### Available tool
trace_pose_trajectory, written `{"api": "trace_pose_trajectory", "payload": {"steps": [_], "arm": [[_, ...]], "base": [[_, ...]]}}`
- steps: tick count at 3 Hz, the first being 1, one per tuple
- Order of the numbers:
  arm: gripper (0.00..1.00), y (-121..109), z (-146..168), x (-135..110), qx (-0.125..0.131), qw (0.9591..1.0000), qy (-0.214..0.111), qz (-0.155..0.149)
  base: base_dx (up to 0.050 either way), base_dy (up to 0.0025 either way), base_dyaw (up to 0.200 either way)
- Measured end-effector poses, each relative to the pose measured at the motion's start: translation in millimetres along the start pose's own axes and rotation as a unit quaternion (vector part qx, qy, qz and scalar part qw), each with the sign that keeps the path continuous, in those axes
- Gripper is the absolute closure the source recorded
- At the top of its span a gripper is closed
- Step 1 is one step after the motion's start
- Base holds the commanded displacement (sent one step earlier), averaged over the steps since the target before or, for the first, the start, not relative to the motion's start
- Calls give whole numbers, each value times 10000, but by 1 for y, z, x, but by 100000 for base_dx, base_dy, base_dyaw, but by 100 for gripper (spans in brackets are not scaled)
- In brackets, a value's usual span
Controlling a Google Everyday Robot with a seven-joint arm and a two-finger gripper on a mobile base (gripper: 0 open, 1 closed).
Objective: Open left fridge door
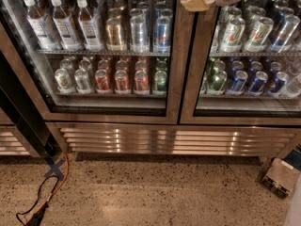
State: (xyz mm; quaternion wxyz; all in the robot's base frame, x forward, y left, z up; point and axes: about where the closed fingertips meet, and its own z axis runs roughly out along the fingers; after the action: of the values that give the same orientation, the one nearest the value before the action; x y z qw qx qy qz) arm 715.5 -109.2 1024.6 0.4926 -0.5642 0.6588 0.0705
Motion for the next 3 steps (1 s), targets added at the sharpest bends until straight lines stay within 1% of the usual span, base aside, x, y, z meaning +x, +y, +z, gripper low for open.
{"api": "trace_pose_trajectory", "payload": {"steps": [1,2,3], "arm": [[100,9,-4,3,2,9998,-116,179],[100,13,-9,1,2,9995,-167,251],[100,13,-9,0,2,9995,-167,251]], "base": [[0,0,0],[0,0,0],[0,0,0]]}}
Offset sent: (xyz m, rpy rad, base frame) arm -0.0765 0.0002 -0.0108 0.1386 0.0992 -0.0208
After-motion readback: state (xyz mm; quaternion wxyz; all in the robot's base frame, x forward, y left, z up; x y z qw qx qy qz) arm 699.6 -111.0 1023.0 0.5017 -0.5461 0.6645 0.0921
